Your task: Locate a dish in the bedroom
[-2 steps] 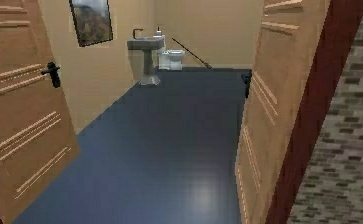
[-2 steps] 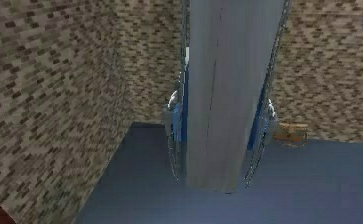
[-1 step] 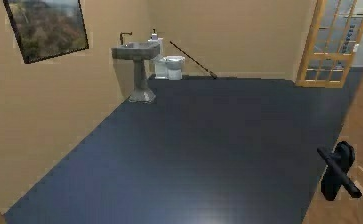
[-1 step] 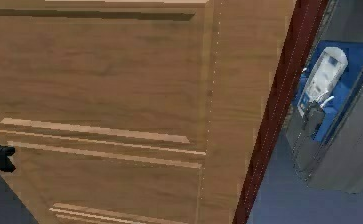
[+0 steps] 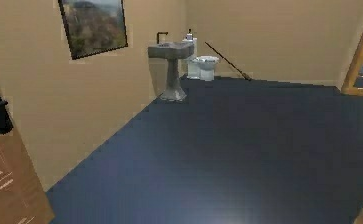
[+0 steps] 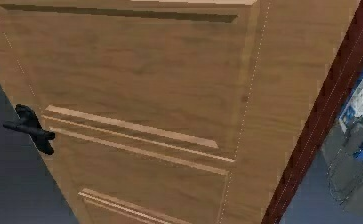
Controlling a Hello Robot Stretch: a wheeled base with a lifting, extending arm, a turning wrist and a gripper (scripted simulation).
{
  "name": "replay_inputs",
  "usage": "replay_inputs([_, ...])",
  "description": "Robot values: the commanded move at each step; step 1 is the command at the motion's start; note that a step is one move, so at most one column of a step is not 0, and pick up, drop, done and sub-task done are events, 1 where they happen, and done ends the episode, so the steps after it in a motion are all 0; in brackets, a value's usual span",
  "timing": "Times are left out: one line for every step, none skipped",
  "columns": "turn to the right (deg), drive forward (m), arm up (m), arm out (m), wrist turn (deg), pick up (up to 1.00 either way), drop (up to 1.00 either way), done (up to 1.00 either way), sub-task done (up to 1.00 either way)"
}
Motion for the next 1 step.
replay_inputs([0.0,0.35,0.00,0.00,0.0,0.00,0.00,0.00,0.00])
